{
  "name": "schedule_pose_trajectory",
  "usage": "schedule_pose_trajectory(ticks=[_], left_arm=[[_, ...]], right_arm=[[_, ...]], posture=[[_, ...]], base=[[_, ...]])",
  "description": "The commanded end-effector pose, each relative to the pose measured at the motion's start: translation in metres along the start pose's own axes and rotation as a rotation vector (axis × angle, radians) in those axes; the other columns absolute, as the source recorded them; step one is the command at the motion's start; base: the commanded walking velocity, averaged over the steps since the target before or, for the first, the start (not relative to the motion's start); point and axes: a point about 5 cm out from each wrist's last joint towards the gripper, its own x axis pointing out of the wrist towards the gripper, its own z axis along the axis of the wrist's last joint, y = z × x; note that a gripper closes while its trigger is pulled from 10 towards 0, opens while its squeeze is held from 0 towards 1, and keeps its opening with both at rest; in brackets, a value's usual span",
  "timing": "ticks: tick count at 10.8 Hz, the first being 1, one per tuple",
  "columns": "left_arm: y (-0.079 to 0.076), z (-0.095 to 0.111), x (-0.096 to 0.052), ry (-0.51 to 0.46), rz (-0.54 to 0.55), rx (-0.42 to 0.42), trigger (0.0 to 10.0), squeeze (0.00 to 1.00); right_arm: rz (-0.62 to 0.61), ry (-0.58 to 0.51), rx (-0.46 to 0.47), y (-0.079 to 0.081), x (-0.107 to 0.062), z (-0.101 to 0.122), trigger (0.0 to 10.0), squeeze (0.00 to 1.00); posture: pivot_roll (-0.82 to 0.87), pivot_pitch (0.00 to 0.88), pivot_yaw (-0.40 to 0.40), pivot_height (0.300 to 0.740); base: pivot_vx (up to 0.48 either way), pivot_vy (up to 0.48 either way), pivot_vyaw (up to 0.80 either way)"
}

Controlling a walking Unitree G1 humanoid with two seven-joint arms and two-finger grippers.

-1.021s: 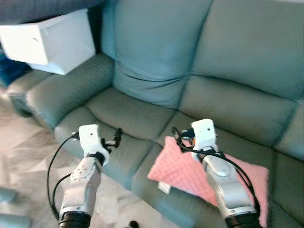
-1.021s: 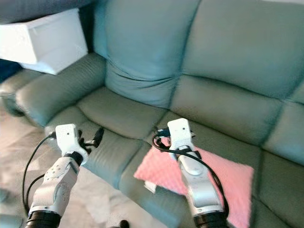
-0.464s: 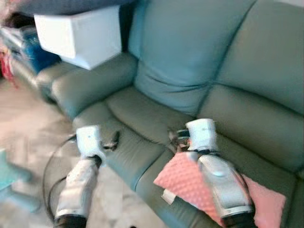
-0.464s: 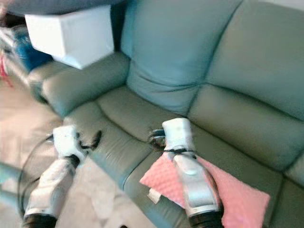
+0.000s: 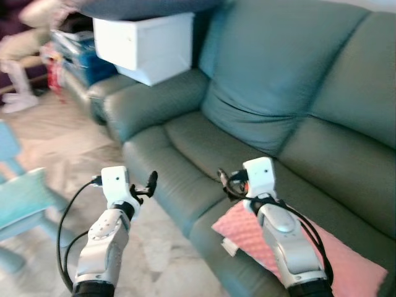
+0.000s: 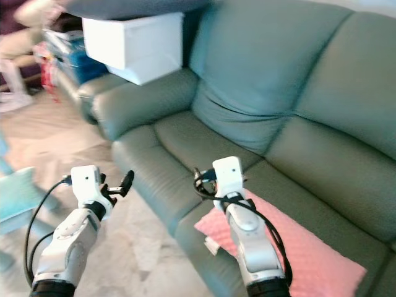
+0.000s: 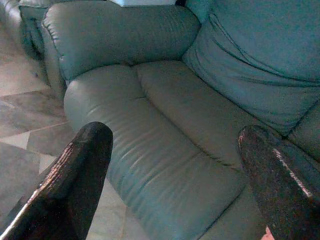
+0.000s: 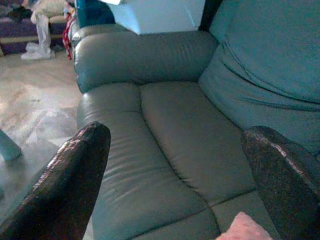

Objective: Move the pillow to the sofa

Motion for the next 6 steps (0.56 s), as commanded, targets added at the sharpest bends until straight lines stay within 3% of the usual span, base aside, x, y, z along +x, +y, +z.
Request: schedule_pose_trajectory(ticks=[1, 6], left_arm=[[0.0022, 0.0032, -0.0001, 0.0, 0.0, 0.007, 10.0, 0.0], [0.0017, 0.0027, 0.0002, 0.005, -0.001, 0.003, 10.0, 0.0]], right_arm=[[0.001, -0.005, 0.012, 0.0008, 0.001, 0.0026, 10.0, 0.0], [0.0, -0.005, 0.013, 0.0006, 0.0009, 0.0027, 10.0, 0.0]], posture=[[-0.19, 0.077, 0.051, 0.74], [-0.19, 0.077, 0.051, 0.74]], base=[[0.0, 0.472, 0.0], [0.0, 0.472, 0.0]])
